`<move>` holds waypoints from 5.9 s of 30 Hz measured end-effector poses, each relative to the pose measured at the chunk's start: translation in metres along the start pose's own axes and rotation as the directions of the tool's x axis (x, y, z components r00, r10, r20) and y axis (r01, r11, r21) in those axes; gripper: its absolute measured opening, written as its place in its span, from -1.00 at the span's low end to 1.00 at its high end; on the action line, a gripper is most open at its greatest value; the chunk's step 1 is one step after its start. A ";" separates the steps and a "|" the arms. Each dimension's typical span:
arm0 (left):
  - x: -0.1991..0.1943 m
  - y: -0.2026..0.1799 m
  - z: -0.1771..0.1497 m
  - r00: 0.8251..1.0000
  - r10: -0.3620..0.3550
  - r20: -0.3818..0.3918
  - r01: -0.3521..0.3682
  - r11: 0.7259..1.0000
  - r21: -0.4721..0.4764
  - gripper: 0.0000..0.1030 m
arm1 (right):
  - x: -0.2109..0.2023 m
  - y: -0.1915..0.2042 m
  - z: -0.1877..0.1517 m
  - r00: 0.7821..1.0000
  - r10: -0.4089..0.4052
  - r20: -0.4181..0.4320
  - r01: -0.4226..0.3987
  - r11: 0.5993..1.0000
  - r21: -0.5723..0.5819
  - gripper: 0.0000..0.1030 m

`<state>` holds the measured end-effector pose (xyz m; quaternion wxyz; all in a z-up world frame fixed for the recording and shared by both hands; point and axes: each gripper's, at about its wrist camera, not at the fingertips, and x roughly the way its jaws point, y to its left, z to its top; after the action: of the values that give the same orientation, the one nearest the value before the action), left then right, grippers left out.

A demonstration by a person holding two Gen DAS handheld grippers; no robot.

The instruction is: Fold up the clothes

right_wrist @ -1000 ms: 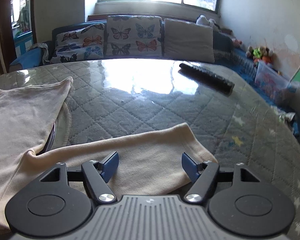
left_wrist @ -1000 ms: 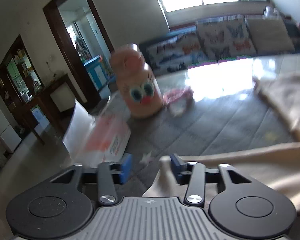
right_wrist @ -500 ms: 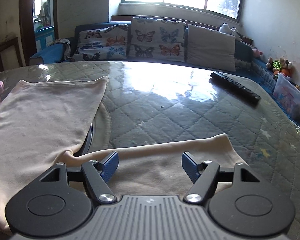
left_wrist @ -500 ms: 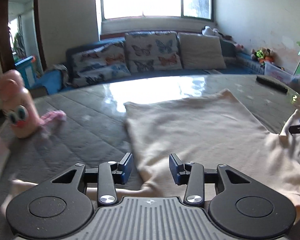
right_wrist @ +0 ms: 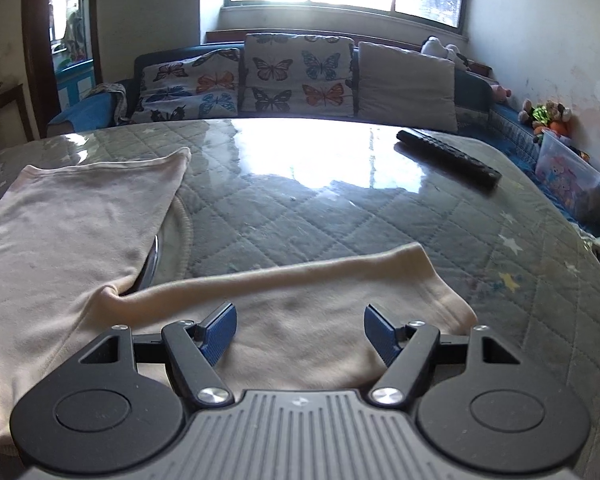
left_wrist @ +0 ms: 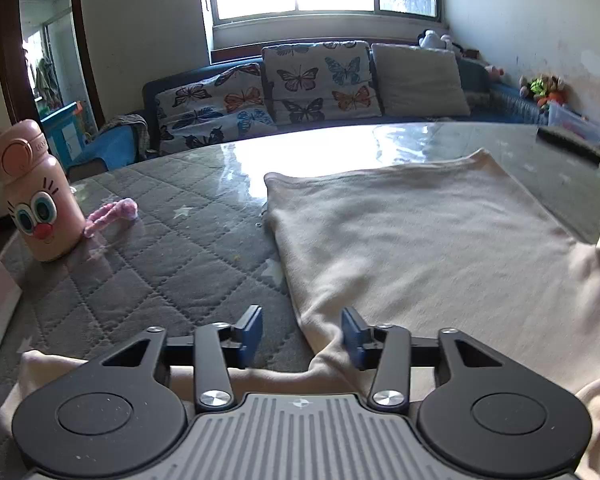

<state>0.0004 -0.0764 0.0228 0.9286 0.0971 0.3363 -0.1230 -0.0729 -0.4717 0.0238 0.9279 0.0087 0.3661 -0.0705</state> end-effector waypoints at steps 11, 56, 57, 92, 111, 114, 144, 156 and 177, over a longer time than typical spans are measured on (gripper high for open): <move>-0.037 -0.013 0.003 0.996 -0.022 0.092 0.020 1.000 0.023 0.98 | -0.013 -0.035 -0.010 0.998 -0.051 0.027 0.048 0.993 0.108 0.44; -0.071 -0.067 -0.037 0.986 -0.141 0.093 0.134 0.988 0.079 1.00 | -0.123 0.102 0.090 0.910 0.317 0.268 -0.295 0.948 -0.121 -0.88; -0.074 -0.061 -0.039 0.986 -0.135 0.097 0.129 0.990 0.065 1.00 | -0.123 0.112 0.091 0.906 0.336 0.259 -0.310 0.941 -0.138 -0.88; -0.079 -0.029 -0.042 0.993 -0.063 0.098 0.064 0.998 -0.013 0.58 | -0.039 0.108 0.005 0.956 0.281 -0.090 -0.294 0.923 -0.248 -0.66; -0.065 -0.042 -0.040 0.989 -0.141 0.049 0.139 0.990 0.036 -0.74 | -0.010 0.120 0.026 0.939 0.334 -0.088 -0.338 0.835 -0.435 -0.97; -0.066 -0.046 -0.040 0.989 -0.133 0.058 0.130 0.989 0.065 -0.88 | -0.017 0.110 0.028 0.955 0.294 -0.046 -0.285 0.857 -0.430 -1.00; -0.080 -0.052 -0.053 0.986 -0.138 0.096 0.116 0.972 0.206 -0.85 | -0.013 0.117 0.028 0.934 0.349 -0.077 -0.343 0.814 -0.469 -0.94; -0.086 -0.043 -0.042 0.985 -0.131 0.111 0.108 0.975 0.192 -0.23 | -0.039 0.111 0.020 0.914 0.394 -0.092 -0.391 0.800 -0.455 -0.79; -0.028 -0.053 -0.024 0.996 -0.079 0.040 0.071 0.984 0.166 -0.47 | -0.077 0.098 -0.028 0.938 0.334 -0.093 -0.340 0.833 -0.436 -0.95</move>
<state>-0.0500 -0.1157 0.0179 0.9198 0.1578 0.3066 -0.1874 -0.1342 -0.3633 0.0519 0.9004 -0.1390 0.3711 0.1798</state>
